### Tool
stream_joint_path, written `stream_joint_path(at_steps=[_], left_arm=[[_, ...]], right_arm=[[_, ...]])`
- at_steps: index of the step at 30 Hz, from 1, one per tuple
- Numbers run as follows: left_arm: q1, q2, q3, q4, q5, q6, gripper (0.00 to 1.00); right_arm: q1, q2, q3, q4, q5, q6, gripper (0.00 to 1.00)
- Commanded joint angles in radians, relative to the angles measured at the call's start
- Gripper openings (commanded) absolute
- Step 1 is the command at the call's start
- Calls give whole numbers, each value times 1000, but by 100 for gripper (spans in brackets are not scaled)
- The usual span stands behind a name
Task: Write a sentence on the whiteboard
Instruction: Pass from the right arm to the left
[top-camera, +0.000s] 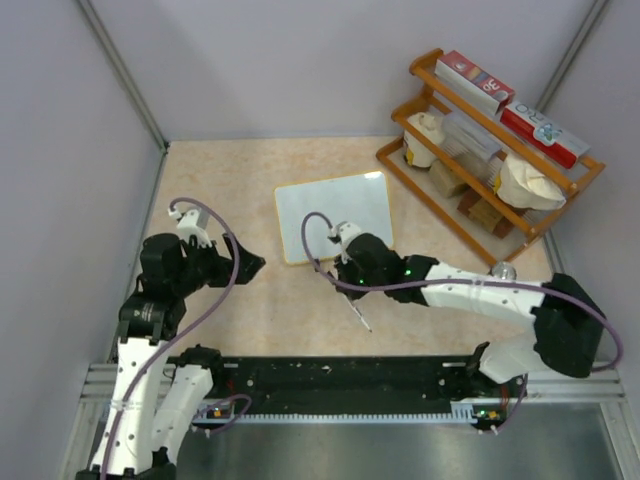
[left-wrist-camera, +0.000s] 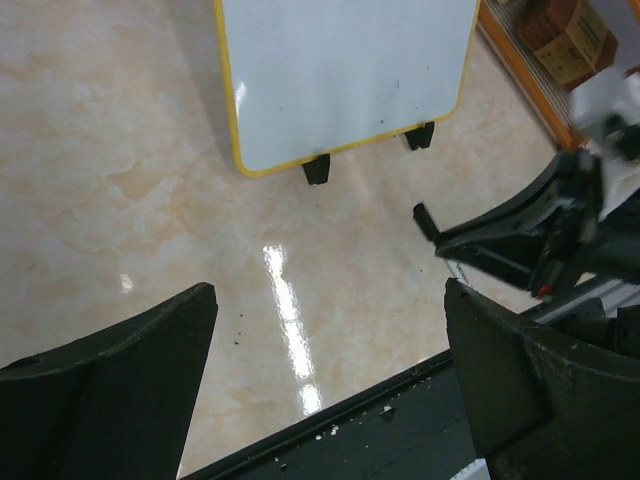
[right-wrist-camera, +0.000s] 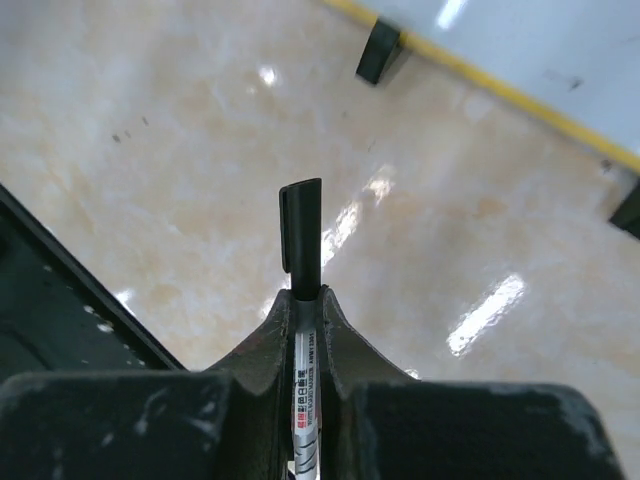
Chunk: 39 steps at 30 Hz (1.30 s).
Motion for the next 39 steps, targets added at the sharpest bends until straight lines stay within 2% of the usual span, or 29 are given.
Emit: stream_joint_path(at_steps=[1,2,6,7,10,11,14,17,20,25,29,30,33,39], left_arm=[[-93,64,4,47,27,-18,99],[-173,73,1,71,8,-35,99],[-368,134,-53,251,-15,-131,99],[-402,154,-68,368,-4,-178,99],[-557,248,-100,542,-13,-234,99],[-628,306,-105,662,-15,-243,99],[-727,447,-96,896,42,-274,99],[-800,589,-33,967,77,-276,97],[-848,688,2,1045,93,-282,94],[-864,727,-11,1130,99,-299,85],[-867,724,-27,1156,114,-308,68],[-870,724,-27,1159,116,-309,60],[-878,733,-21,1155,119,-314,47],[-893,731,-13,1115,103,-309,44]], right_arm=[[-90,-175,3,94,-80,79,0],[-107,-229,-5,103,-86,90,0],[-195,-360,-55,170,-140,170,0],[-226,-387,-70,181,-143,211,0],[-281,-491,-121,215,-163,282,0],[-288,-519,-143,220,-163,294,0],[-309,-591,-166,223,-157,326,0],[-323,-652,-183,215,-139,368,0],[-325,-711,-198,218,-111,398,0],[-326,-763,-219,201,-68,408,0],[-326,-789,-239,195,-39,414,0],[-326,-797,-242,195,-30,420,0],[-326,-804,-247,195,-18,422,0],[-326,-818,-247,195,7,425,0]])
